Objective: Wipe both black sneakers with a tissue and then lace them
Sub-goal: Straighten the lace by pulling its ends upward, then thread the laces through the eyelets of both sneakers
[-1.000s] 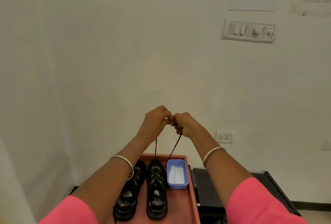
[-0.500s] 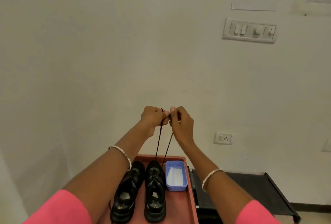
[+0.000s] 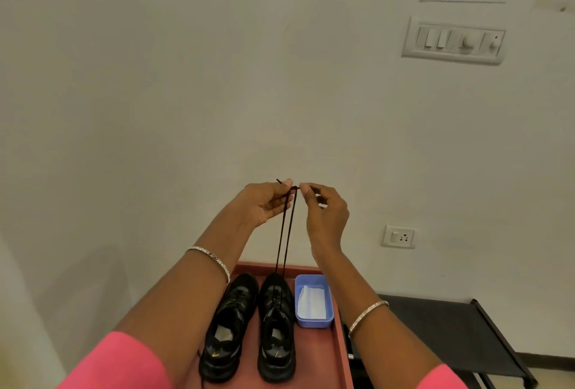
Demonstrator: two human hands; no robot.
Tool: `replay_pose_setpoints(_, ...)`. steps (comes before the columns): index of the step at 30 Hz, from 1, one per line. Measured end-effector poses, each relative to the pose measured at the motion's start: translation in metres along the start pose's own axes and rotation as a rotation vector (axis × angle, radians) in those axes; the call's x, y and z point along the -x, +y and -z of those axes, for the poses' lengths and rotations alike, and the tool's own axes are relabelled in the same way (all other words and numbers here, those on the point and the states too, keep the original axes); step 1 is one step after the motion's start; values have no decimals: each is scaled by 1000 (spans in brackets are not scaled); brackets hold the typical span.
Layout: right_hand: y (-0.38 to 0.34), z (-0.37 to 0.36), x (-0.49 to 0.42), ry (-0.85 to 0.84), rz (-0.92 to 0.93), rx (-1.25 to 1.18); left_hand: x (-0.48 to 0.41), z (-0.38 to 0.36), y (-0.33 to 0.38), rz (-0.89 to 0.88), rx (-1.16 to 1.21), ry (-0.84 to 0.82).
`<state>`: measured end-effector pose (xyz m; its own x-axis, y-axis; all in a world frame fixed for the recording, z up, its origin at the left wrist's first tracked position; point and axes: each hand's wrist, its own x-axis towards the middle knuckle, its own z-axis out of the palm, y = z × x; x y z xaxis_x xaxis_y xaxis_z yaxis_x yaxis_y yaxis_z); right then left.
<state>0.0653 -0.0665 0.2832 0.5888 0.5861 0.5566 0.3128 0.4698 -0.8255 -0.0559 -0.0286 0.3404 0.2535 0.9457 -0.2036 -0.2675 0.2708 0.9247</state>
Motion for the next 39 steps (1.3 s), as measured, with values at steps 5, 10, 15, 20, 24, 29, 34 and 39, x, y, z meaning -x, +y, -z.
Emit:
replay_pose_setpoints(5,44,39,-7,127,-341,-144,-26,57,-18,-23,137,214)
replay_pose_setpoints(10,94,101,-1,355,-837,-630,-41,131,-57,-27,448,397)
replay_pose_setpoints(15,104,85,-7,-162,-601,49,-50,121,-72,-484,-922,165)
replay_pose_setpoints(20,100,61,-26,-1188,-79,1042,-64,92,-62,-644,-2215,-144)
replay_pose_setpoints(24,104,47,-22,-1082,-272,480,-80,92,-60,-436,-1563,-280)
replay_pose_setpoints(29,142,24,2,-700,-787,-437,-103,97,-107,-68,-314,-374)
replay_pose_setpoints(34,238,77,33,-121,-1110,-920,-134,170,-186,92,693,12)
replay_pose_setpoints(39,298,186,74,414,-1317,-526,-116,296,-240,124,799,510)
